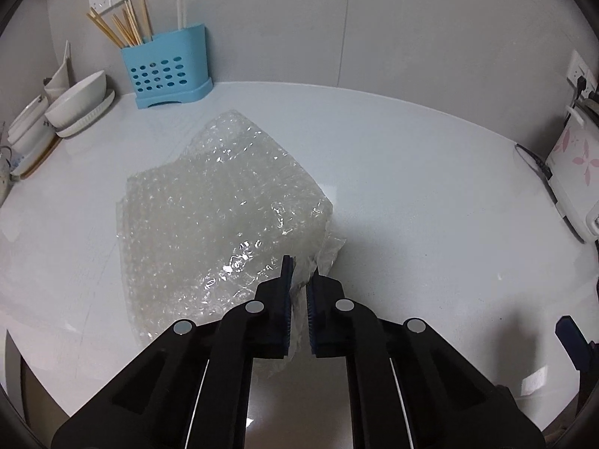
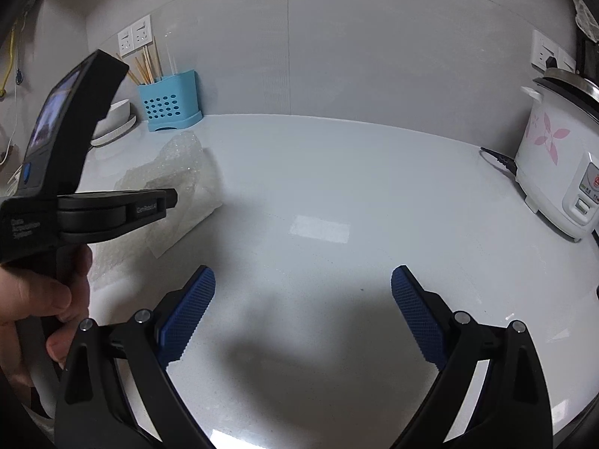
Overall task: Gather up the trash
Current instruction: 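Grasp the bubble-wrap sheet with the left tool while the right tool grasps the clear plastic bag, then carry the bubble wrap and plastic bag down over the wastebasket with both tools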
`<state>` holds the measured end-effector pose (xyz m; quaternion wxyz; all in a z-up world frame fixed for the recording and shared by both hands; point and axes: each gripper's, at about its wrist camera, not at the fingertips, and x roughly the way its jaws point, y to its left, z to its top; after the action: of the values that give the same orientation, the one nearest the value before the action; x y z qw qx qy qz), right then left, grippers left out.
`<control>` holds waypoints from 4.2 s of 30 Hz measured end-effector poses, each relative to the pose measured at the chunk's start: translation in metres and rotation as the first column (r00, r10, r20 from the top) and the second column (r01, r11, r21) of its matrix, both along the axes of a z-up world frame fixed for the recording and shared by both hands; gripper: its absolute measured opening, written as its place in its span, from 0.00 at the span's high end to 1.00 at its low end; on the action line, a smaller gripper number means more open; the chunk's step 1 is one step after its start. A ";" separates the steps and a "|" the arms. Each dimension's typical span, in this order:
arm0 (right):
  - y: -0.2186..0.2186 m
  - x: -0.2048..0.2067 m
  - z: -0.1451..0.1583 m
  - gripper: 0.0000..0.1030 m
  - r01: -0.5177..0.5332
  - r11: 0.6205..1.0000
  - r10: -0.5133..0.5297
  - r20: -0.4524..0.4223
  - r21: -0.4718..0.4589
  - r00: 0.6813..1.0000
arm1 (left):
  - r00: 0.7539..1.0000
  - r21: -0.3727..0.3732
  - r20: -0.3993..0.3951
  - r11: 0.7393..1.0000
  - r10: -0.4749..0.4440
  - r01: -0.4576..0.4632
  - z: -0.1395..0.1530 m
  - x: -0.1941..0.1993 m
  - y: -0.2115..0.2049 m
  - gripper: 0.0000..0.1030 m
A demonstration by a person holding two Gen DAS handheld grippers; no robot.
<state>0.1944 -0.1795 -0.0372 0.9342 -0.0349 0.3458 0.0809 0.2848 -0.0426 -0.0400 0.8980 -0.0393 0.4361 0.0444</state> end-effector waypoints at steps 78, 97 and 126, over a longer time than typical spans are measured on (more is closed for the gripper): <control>0.059 -0.034 0.079 0.96 0.001 1.000 -0.001 0.036 0.011 0.999 | 0.968 -0.001 0.251 1.000 -0.026 0.027 0.141 -0.168 0.056 0.96; -0.005 -0.174 0.121 0.96 -0.004 0.999 -0.006 0.207 0.051 0.978 | 0.939 -0.074 0.325 0.987 -0.114 0.145 0.161 -0.290 0.016 0.96; -0.037 -0.370 0.008 0.96 -0.046 0.995 0.024 0.245 0.085 0.969 | 0.941 -0.119 0.264 0.961 -0.211 0.249 0.033 -0.468 -0.006 0.96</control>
<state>-0.1756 -0.2165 -0.0290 0.9686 -0.0084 0.2238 0.1080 -0.1829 -0.0488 -0.0074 0.9390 -0.0611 0.3237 -0.0993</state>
